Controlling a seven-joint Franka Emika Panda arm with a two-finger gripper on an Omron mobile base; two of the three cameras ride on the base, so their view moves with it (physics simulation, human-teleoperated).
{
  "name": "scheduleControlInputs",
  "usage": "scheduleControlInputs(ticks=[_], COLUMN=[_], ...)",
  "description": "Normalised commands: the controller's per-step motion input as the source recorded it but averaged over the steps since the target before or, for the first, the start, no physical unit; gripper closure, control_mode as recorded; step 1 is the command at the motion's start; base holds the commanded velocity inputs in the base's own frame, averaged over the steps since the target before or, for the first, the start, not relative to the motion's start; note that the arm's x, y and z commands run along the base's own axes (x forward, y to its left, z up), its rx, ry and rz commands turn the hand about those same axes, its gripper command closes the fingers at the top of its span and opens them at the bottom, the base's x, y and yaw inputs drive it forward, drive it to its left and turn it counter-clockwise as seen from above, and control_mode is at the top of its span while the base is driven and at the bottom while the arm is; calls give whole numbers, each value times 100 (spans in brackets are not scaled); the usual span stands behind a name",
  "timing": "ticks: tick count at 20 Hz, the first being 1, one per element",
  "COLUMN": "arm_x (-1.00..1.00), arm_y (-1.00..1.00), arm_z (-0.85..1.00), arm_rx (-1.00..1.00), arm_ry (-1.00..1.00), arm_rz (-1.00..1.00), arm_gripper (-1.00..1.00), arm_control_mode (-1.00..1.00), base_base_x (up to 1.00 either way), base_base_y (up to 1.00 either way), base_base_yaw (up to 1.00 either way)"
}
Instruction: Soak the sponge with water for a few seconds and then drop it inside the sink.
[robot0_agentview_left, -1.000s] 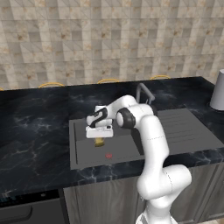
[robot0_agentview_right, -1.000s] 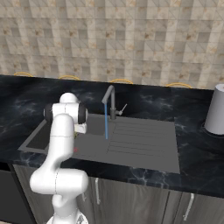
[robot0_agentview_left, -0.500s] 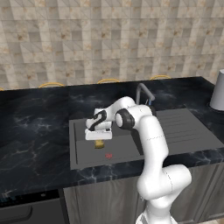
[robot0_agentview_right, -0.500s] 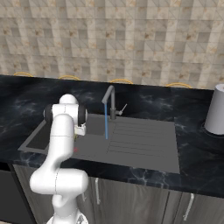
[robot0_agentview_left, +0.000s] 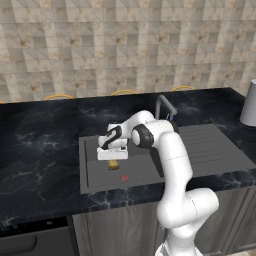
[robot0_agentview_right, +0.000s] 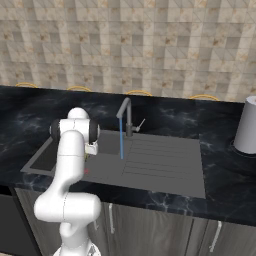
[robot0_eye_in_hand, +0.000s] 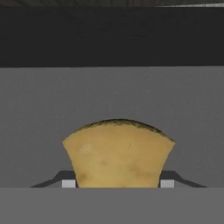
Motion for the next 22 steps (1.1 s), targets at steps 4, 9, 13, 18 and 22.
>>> scheduleControlInputs(ticks=[4,9,13,18,22], arm_x=[0,0,0,-6,-6], arm_y=[0,1,0,-2,-2], arm_z=[0,0,1,39,72], arm_rx=[0,0,0,0,0], arm_ry=[0,0,0,-1,0], arm_rz=[0,0,0,0,0], arm_gripper=[100,-100,-100,-100,-100], arm_control_mode=[-100,-100,-100,-100,-100], base_base_x=[0,0,0,0,0], base_base_y=[0,0,0,0,0], base_base_yaw=[0,0,0,0,0])
